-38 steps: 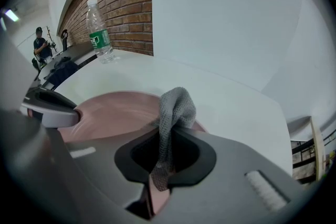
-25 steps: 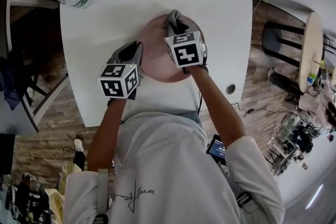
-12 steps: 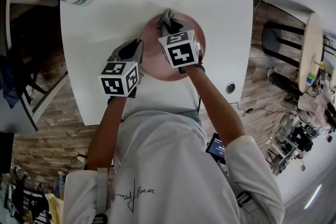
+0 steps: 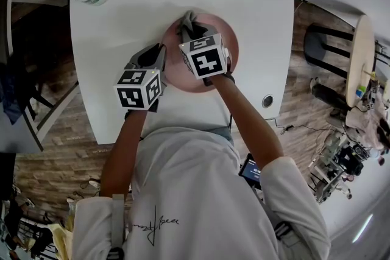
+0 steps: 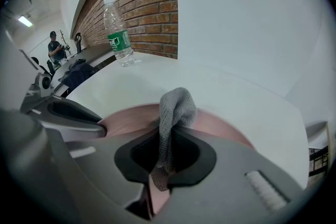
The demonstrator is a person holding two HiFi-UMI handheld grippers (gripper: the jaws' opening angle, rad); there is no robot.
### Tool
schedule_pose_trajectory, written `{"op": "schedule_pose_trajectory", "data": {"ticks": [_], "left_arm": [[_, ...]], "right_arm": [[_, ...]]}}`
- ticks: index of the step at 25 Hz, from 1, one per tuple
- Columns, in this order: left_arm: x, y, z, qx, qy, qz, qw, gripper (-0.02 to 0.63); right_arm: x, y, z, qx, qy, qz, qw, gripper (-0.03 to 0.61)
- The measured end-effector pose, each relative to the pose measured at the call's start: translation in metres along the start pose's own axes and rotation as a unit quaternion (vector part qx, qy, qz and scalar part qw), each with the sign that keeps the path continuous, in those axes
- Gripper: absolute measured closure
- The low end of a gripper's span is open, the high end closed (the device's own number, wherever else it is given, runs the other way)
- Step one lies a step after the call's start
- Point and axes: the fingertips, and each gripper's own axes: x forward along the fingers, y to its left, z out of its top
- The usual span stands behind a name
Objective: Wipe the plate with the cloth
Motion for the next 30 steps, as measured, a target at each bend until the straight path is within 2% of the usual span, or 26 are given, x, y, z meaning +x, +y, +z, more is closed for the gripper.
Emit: {"op": "schedule_pose_trajectory", "data": {"ticks": [14,30], "left_arm": [[0.001,0.001,0.000,0.000,0.000,0.001,1.0000,0.566],[0.002,0.004,0.000,-0.001,0.000,0.001,1.0000,0.566]], "right_arm": [[0.003,0.016,-0.001,0.016,0.001,0.035,0.999,0.545],[0.005,0.036,-0.003,0.012,0.008,0.071,0.997,0.544]]}}
